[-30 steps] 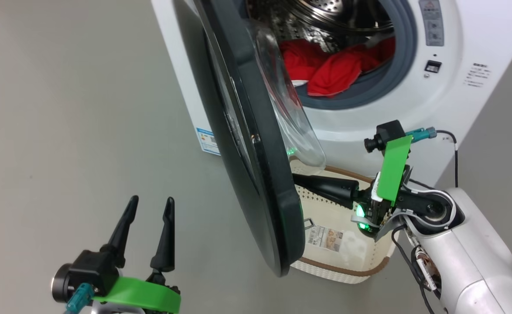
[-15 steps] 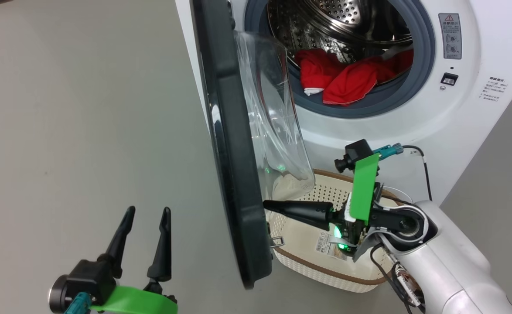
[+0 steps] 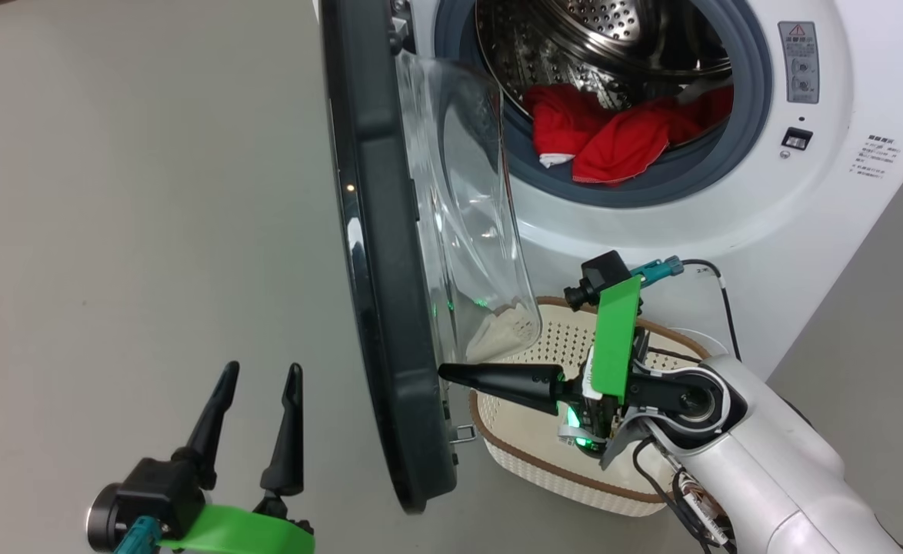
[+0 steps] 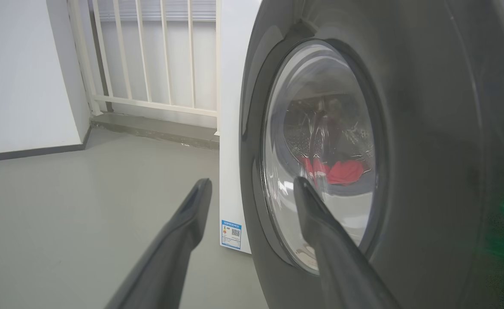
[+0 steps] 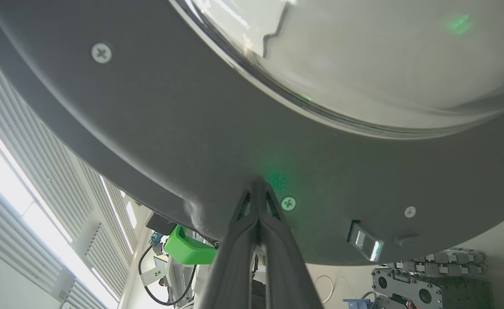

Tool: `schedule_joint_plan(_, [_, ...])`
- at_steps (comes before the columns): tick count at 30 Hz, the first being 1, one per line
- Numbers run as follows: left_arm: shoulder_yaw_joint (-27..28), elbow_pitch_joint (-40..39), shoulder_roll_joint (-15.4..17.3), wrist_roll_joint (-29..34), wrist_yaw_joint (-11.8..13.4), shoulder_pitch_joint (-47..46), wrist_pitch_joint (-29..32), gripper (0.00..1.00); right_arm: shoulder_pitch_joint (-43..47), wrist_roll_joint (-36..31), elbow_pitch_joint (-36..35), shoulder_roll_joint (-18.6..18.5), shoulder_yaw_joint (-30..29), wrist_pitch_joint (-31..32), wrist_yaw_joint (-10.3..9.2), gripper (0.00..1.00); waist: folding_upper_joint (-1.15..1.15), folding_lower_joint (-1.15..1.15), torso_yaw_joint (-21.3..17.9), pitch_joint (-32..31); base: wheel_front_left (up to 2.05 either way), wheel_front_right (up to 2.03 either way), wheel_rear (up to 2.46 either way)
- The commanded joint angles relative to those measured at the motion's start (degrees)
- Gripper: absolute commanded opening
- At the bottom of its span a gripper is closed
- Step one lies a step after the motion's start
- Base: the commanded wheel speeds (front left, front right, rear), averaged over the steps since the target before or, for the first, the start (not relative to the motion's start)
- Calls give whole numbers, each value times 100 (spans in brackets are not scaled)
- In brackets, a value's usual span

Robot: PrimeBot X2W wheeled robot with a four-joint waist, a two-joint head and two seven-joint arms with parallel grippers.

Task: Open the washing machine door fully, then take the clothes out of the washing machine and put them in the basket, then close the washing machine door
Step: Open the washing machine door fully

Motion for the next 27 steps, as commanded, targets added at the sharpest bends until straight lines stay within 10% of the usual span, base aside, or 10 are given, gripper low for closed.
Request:
schedule_joint_plan(1, [180,-163,83,11,40,-33,-70,100,-149,70,-139,133,114,-36,39,0,0,0,-5,-33,0,0,0])
schedule_joint_plan(8, [218,-150,83,27,18,50,-70,100,-93,-2,-57,133,77,-138,39,0,0,0,-36,-92,0,0,0])
schedule_joint_plan(11, [214,-137,83,38,18,51,-70,100,-44,-157,-76,133,-45,-246,39,50,0,0,-51,-106,0,0,0])
schedule_joint_plan(13, [205,-125,83,42,16,46,-70,100,28,-318,-144,114,-147,-339,39,100,0,0,-62,-118,0,0,0])
schedule_joint_plan(27, [303,34,83,157,-83,54,-70,100,1043,-1967,-1356,-412,-340,-2223,39,100,0,0,-148,-328,0,0,0])
